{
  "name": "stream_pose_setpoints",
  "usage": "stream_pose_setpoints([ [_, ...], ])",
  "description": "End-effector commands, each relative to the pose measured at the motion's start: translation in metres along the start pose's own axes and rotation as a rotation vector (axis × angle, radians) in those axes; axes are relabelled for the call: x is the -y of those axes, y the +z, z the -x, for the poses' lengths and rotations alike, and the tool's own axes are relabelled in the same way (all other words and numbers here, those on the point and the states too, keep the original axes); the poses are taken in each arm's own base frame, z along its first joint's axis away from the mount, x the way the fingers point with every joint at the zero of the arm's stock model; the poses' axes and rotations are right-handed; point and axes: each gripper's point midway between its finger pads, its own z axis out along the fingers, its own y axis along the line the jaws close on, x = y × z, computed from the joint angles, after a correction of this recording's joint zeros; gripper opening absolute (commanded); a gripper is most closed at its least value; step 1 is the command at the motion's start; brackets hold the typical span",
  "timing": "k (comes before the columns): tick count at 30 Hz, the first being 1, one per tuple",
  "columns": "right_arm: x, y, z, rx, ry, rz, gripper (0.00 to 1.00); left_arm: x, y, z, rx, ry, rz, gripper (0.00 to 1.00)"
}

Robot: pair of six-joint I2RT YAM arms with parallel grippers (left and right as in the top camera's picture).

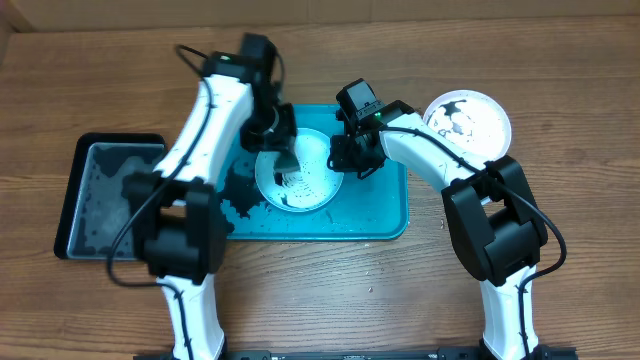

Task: Clean dirty plates on tray and stack at the side
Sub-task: 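Bring the sponge onto the last white plate with the left gripper, then scrub the last white plate with the sponge in the left gripper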

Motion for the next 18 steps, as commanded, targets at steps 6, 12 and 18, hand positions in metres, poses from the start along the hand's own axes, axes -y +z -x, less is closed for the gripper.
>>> stream_pose_setpoints([
  [6,-0.001,-0.005,0.006,0.028,-0.03,0.014,0.04,0.008,0.055,-0.013,-0.149,0.085,-0.065,0.04],
  [12,-0.002,-0.005,0.007,0.03,-0.031,0.015,0.04,0.012,0.084,-0.012,-0.163,0.127,-0.043,0.04],
  [18,-0.001,-0.005,0.007,0.032,-0.029,0.014,0.04,-0.051,0.083,0.016,-0.001,0.019,0.369,0.04],
])
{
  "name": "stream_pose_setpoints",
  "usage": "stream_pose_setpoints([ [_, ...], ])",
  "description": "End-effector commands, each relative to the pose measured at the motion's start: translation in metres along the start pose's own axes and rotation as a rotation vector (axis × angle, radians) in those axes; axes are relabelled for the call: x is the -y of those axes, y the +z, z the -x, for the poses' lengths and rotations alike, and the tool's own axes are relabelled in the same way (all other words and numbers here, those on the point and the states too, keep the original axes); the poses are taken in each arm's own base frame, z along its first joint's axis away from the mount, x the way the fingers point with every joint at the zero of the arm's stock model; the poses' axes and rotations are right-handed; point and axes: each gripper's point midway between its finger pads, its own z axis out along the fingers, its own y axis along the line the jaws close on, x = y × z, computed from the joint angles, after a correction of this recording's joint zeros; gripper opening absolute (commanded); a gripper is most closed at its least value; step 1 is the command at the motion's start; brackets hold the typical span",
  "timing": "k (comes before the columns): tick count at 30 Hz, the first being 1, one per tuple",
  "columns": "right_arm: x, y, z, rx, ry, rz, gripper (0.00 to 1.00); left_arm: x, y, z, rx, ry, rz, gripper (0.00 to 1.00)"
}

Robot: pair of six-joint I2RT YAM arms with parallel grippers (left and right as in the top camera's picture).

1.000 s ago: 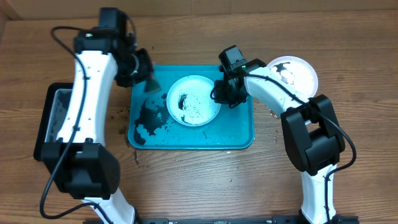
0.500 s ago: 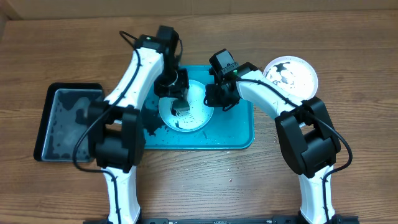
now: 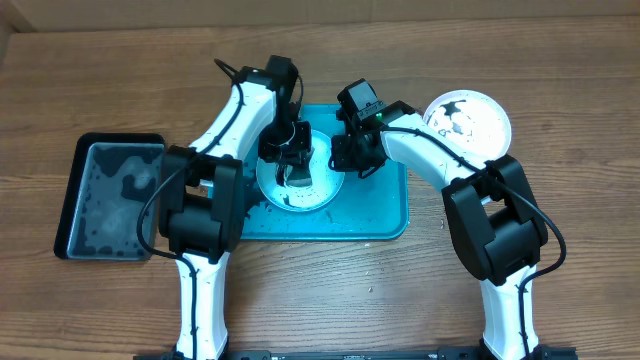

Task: Clean dirty plates on tray and stack at the side
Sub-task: 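Scrub the last white plate with the sponge in the left gripper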

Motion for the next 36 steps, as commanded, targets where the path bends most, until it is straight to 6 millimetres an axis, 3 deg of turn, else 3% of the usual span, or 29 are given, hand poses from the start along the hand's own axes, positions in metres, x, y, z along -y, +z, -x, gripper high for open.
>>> stream_pose_setpoints([
  [1,-0.002,-0.007,0.005,0.021,-0.007,0.013,0.04,-0.07,0.003,0.018,0.118,-0.135,0.414,0.04],
  [3,-0.002,-0.007,0.005,0.02,-0.006,0.013,0.04,-0.095,-0.011,0.021,0.183,-0.204,0.572,0.04],
  [6,-0.002,-0.007,0.005,0.02,-0.006,0.013,0.04,-0.114,-0.026,0.022,0.236,-0.26,0.695,0.04],
  [12,-0.002,-0.007,0.005,0.02,-0.006,0.013,0.04,-0.11,-0.039,0.022,0.244,-0.262,0.692,0.03],
  [15,-0.002,-0.007,0.005,0.02,-0.005,0.013,0.04,-0.089,-0.042,0.022,0.205,-0.22,0.576,0.04],
  [18,-0.001,-0.007,0.004,0.017,-0.001,0.012,0.04,-0.044,-0.037,0.016,0.126,-0.104,0.326,0.04],
  [21,-0.001,-0.007,0.004,0.015,0.003,0.012,0.04,0.007,-0.035,-0.001,0.024,0.046,0.032,0.04],
  [24,-0.002,-0.007,0.004,0.015,0.003,0.015,0.04,0.03,-0.033,-0.019,-0.053,0.104,-0.106,0.04],
  [31,-0.003,-0.007,0.006,0.023,0.004,0.018,0.04,0.021,-0.008,-0.038,-0.114,0.118,-0.065,0.04],
  [33,-0.003,-0.007,0.006,0.023,0.004,0.018,0.04,0.009,0.001,-0.036,-0.098,0.102,0.001,0.04],
  [36,-0.003,-0.007,0.006,0.022,0.004,0.018,0.04,-0.027,0.007,-0.027,-0.038,0.006,0.202,0.04],
])
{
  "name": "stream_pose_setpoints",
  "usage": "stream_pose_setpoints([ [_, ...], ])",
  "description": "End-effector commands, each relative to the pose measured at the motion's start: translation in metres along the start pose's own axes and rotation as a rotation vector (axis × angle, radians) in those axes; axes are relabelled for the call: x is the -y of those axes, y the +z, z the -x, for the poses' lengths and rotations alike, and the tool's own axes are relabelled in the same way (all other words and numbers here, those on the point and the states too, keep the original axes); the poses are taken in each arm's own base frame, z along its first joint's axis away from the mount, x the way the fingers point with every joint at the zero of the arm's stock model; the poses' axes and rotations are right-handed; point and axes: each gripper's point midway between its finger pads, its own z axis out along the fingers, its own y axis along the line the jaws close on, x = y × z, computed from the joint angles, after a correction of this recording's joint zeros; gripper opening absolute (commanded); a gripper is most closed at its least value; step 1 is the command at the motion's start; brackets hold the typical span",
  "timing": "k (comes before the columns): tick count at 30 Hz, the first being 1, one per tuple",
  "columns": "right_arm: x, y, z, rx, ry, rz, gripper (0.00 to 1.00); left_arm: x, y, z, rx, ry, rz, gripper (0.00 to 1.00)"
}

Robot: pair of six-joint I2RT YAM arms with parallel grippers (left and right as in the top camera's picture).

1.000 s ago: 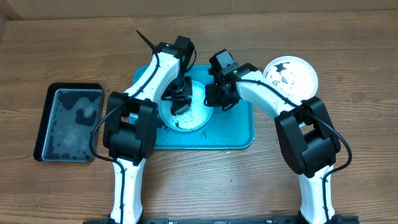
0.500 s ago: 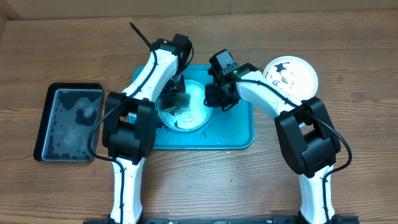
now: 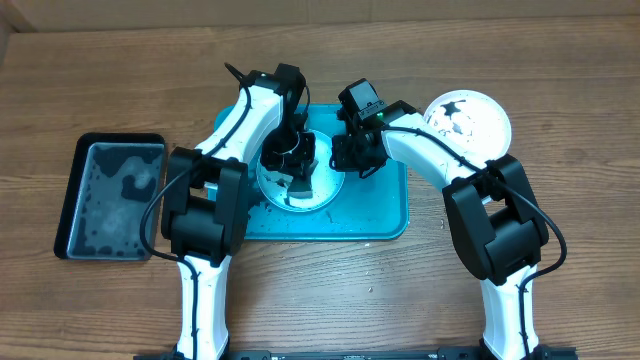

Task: Clean dirty plates on tray and stack at the side
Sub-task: 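Scrub the last white plate with the sponge in the left gripper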

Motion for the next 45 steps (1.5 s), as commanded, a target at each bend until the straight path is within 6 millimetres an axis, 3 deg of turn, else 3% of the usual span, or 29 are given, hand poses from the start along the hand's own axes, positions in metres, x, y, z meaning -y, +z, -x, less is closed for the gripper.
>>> stream_pose_setpoints([
  [1,-0.004,-0.007,0.006,0.025,-0.005,0.011,0.04,-0.046,0.003,0.001,0.059,-0.108,0.273,0.04],
  [4,-0.004,-0.007,0.005,0.024,-0.005,0.011,0.04,-0.089,-0.015,0.007,0.148,-0.213,0.521,0.04],
  [7,-0.004,-0.007,0.006,0.025,-0.005,0.011,0.04,-0.115,-0.035,0.011,0.238,-0.294,0.7,0.04],
  [10,-0.004,-0.007,0.006,0.025,-0.005,0.011,0.04,-0.126,-0.047,0.012,0.296,-0.355,0.786,0.04],
  [14,-0.004,-0.007,0.005,0.024,-0.005,0.011,0.04,-0.124,-0.055,0.013,0.317,-0.399,0.777,0.04],
  [19,-0.004,-0.007,0.004,0.019,-0.003,0.009,0.04,-0.089,-0.06,0.019,0.25,-0.335,0.576,0.04],
  [21,-0.003,-0.007,0.004,0.019,-0.003,0.009,0.04,-0.053,-0.05,0.025,0.197,-0.202,0.366,0.04],
  [23,-0.003,-0.007,0.004,0.02,-0.003,0.009,0.04,-0.002,-0.038,0.025,0.136,-0.042,0.08,0.04],
  [25,-0.004,-0.007,0.005,0.021,-0.004,0.01,0.04,0.032,-0.034,0.021,0.102,0.041,-0.098,0.04],
  [32,-0.004,-0.007,0.005,0.022,-0.004,0.01,0.04,0.045,-0.016,0.013,0.073,0.037,-0.117,0.04],
  [34,-0.004,-0.007,0.005,0.022,-0.004,0.01,0.04,0.04,-0.009,0.012,0.076,0.035,-0.084,0.05],
  [37,-0.004,-0.007,0.005,0.021,-0.004,0.01,0.04,0.008,-0.008,0.019,0.124,-0.062,0.092,0.04],
  [39,-0.004,-0.007,0.005,0.021,-0.004,0.01,0.04,-0.02,-0.014,0.027,0.183,-0.134,0.238,0.04],
  [45,-0.002,-0.007,0.002,0.009,0.0,0.004,0.04,-0.078,-0.037,0.032,0.275,-0.266,0.515,0.04],
])
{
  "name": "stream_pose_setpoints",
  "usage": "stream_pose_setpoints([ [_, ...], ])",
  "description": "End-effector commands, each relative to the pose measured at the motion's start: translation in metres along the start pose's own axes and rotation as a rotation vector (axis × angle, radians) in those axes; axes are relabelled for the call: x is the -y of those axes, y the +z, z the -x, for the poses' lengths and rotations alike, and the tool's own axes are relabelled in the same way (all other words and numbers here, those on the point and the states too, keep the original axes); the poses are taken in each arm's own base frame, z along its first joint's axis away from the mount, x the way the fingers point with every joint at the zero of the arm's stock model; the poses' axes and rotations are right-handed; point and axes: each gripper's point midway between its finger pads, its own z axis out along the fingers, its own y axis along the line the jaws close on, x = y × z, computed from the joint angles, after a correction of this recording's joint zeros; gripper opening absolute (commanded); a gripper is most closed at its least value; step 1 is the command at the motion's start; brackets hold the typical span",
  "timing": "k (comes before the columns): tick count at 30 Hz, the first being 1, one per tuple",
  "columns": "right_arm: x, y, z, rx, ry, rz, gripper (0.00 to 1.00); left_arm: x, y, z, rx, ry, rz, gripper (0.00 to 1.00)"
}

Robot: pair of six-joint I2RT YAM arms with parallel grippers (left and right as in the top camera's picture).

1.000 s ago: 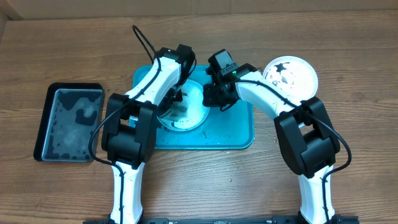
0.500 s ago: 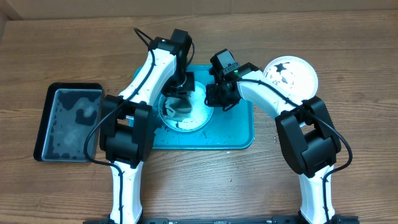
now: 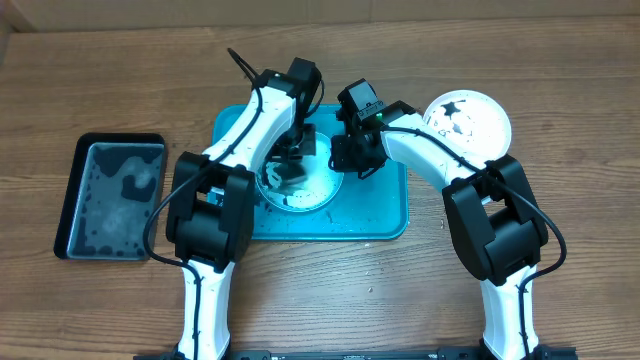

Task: Clean dirty plates on tray and stack at the side

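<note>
A white plate (image 3: pixel 312 190) with dark smears lies on the teal tray (image 3: pixel 380 215). My left gripper (image 3: pixel 288 166) points down onto the plate's upper left part, shut on a dark scrubbing pad (image 3: pixel 283 176) that rests on the plate. My right gripper (image 3: pixel 346 158) sits at the plate's right rim and looks shut on it, though the wrist covers its fingers. A second white plate (image 3: pixel 470 120), smeared with dark dirt, lies on the table to the right of the tray.
A black tray (image 3: pixel 70 200) holding grey, foamy liquid stands on the table at the left. Both arms cross above the teal tray. Bare wooden table lies in front of the tray and along the back.
My left gripper and its pad have moved from the plate's middle up and left to its upper left part. The right gripper and both plates are where they were.
My left gripper first stood at the plate's upper left rim with the pad on the plate. It was then nearer the middle, then at the middle toward the front, and is now back at the upper left. The right gripper stayed at the right rim throughout.
</note>
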Motion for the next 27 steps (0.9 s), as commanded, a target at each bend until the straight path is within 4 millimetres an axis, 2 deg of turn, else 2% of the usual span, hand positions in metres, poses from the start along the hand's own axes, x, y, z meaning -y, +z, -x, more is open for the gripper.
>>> stream_pose_setpoints([
  [1,0.0,-0.007,0.004,0.017,-0.002,-0.002,0.04,-0.063,-0.002,0.015,0.093,-0.133,0.294,0.04],
  [3,0.0,-0.007,0.004,0.016,-0.002,-0.001,0.04,-0.077,-0.008,0.014,0.106,-0.18,0.351,0.04],
  [6,-0.001,-0.008,0.006,0.022,-0.004,0.001,0.04,-0.087,-0.02,0.014,0.125,-0.246,0.359,0.04],
  [8,-0.003,-0.011,0.009,0.029,-0.006,0.004,0.04,-0.09,-0.037,0.017,0.161,-0.29,0.332,0.04],
  [14,-0.013,-0.026,0.022,0.052,-0.049,0.009,0.04,-0.11,-0.12,0.029,0.335,-0.417,0.162,0.04],
  [16,-0.017,-0.034,0.028,0.065,-0.08,0.012,0.04,-0.132,-0.148,0.028,0.393,-0.476,0.131,0.04],
  [19,-0.024,-0.048,0.039,0.097,-0.123,-0.005,0.04,-0.172,-0.175,0.022,0.442,-0.554,0.127,0.04],
  [22,-0.027,-0.068,0.051,0.149,-0.177,-0.09,0.04,-0.213,-0.181,0.012,0.425,-0.654,0.12,0.04],
  [27,-0.031,-0.107,0.068,0.274,-0.317,-0.385,0.04,-0.262,-0.158,0.0,0.306,-0.791,0.007,0.04],
])
